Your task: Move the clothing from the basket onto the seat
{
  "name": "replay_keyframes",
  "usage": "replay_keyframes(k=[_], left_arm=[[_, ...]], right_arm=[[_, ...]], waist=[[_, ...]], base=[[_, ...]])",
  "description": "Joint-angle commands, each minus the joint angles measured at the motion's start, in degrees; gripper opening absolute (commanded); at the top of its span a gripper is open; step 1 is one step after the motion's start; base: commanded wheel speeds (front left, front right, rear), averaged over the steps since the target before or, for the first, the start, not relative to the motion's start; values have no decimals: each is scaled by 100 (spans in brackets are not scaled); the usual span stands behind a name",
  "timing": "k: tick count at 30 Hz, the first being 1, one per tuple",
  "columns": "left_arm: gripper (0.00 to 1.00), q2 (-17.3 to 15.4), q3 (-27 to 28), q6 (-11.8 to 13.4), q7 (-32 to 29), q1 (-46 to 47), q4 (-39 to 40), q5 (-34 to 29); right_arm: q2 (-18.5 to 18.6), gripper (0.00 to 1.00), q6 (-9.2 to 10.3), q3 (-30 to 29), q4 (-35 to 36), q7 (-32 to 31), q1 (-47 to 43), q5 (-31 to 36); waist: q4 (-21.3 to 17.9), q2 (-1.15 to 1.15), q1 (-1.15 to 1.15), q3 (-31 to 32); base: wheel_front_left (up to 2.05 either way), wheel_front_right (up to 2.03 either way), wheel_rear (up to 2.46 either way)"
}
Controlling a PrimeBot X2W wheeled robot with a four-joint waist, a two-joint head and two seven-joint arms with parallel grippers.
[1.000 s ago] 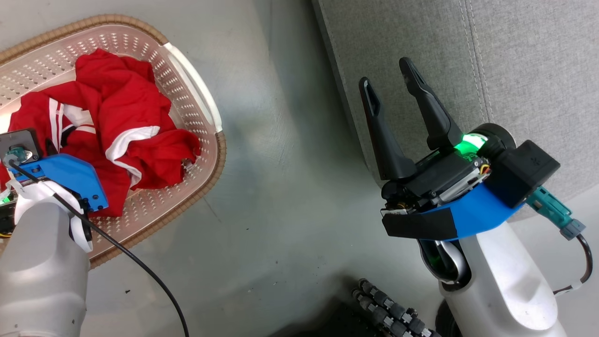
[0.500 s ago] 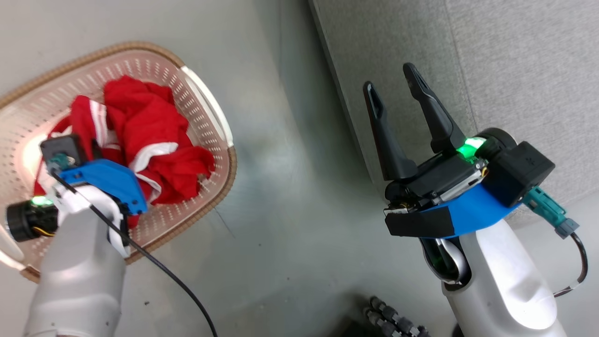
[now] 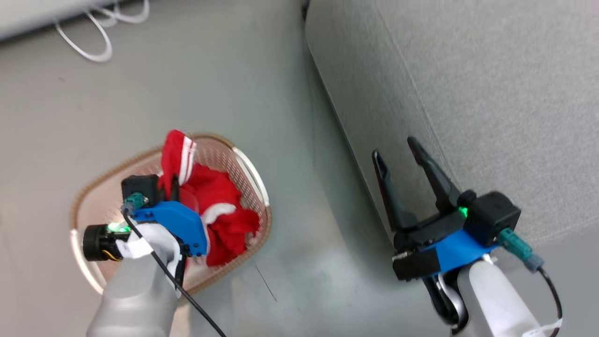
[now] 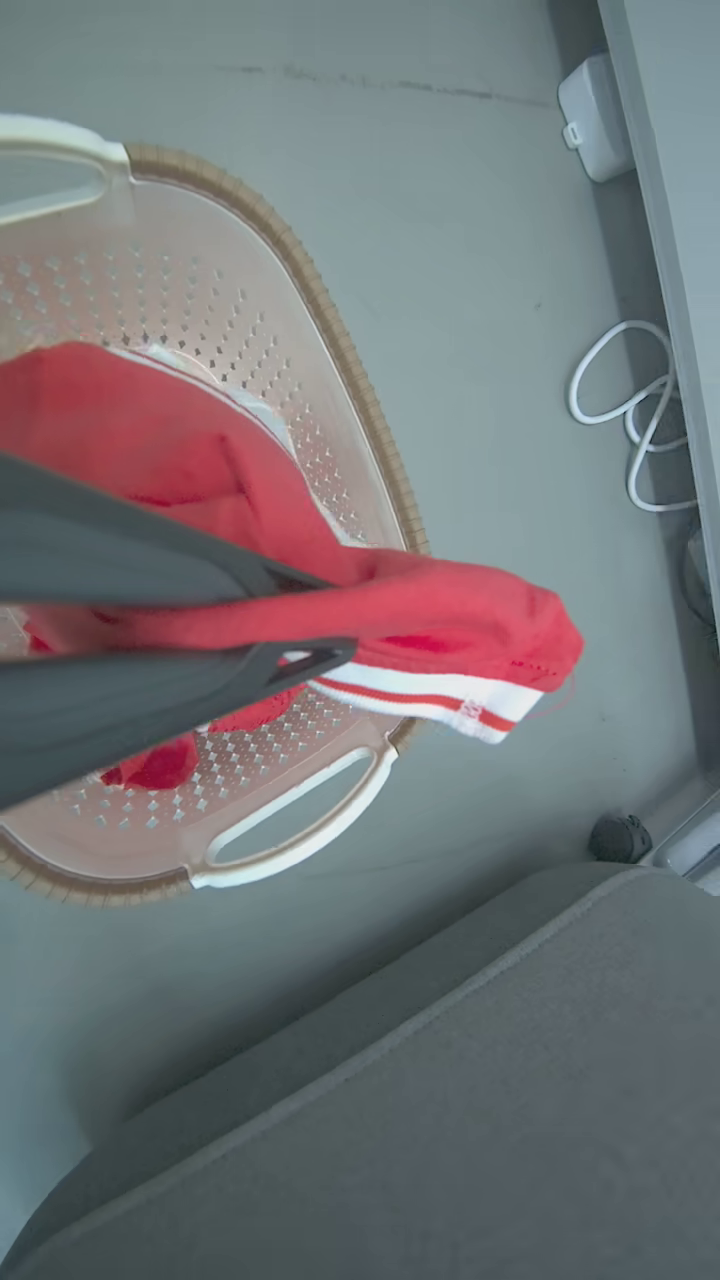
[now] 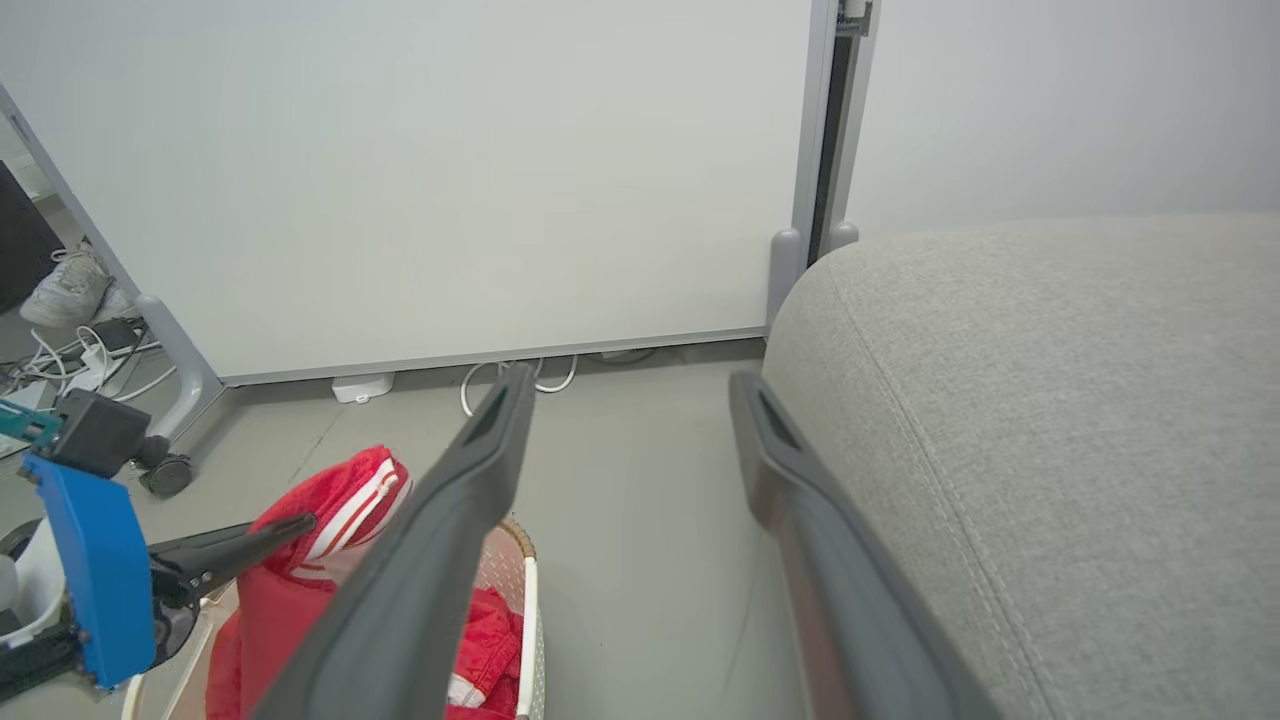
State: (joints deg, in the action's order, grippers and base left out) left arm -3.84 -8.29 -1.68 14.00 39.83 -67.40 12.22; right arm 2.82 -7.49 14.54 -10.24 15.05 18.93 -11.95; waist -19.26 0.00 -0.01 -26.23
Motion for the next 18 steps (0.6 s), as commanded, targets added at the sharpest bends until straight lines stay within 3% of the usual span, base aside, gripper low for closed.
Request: replay_keyframes(k=[1, 6, 11, 18], left_arm=[[0, 29, -43, -43, 43, -90, 35, 51], [0, 97, -326, -288, 92, -260, 231, 280], [0, 96, -1094, -449, 44, -351, 739, 946], [0, 94, -2225, -209, -160, -228, 1630, 1906]], right_arm=[[12, 100, -1, -21, -57, 19, -134, 68], [13, 100, -1, -63, -236, 19, -483, 190], [13, 100, -1, -85, -402, 18, -731, 306], [12, 100, -1, -126, -508, -1, -962, 401]], waist=[[350, 0, 1, 769], [567, 0, 1, 1396], [762, 0, 1, 1869], [1004, 0, 1, 2280]], base=[[0, 0, 0], [0, 0, 0], [0, 0, 0], [0, 0, 0]])
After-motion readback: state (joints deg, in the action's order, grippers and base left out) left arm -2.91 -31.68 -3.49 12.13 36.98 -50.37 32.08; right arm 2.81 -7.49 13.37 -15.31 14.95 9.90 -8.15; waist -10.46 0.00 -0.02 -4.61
